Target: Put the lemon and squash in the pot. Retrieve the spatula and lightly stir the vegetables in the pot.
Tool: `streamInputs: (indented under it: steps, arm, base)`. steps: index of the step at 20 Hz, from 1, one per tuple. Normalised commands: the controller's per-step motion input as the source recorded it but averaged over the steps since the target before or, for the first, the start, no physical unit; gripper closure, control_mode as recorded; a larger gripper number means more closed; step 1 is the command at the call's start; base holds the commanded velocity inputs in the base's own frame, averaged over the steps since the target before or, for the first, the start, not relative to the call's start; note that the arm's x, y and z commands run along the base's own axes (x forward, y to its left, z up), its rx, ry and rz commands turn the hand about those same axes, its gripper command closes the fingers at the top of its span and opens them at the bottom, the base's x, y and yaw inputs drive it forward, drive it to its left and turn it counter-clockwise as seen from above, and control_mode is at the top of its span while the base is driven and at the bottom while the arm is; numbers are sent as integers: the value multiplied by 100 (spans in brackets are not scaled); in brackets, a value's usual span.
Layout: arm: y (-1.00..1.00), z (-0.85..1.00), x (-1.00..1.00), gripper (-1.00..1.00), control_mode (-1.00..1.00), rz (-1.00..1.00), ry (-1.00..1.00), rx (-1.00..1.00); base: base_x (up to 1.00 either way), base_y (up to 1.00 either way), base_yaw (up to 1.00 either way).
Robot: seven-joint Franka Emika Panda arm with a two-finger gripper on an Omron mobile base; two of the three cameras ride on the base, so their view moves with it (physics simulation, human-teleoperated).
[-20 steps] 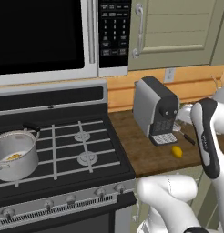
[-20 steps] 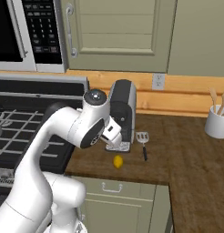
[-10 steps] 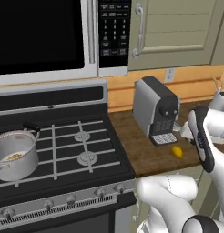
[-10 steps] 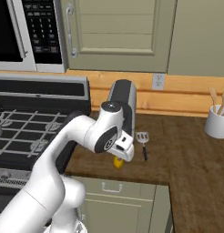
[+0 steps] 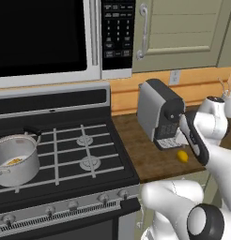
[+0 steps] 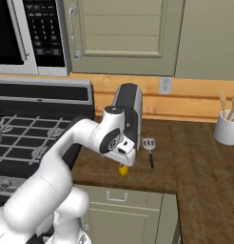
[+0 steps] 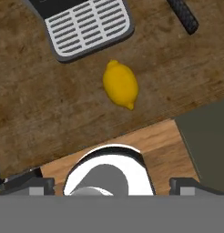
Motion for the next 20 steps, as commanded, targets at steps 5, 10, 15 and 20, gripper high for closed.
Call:
streamInputs:
  steps: [5,10,15,20]
  arm:
    - [6,-47,42,-100,-100,0,6,-1]
    - [0,-34,23,-100,-100,0,0,0]
    - [-12,-31,16,-100,-100,0,0,0]
    - [-16,-25,4,-100,-100,0,0,0]
  base:
    - [0,0,0]
    - [0,0,0]
    - [0,0,0]
    - [0,0,0]
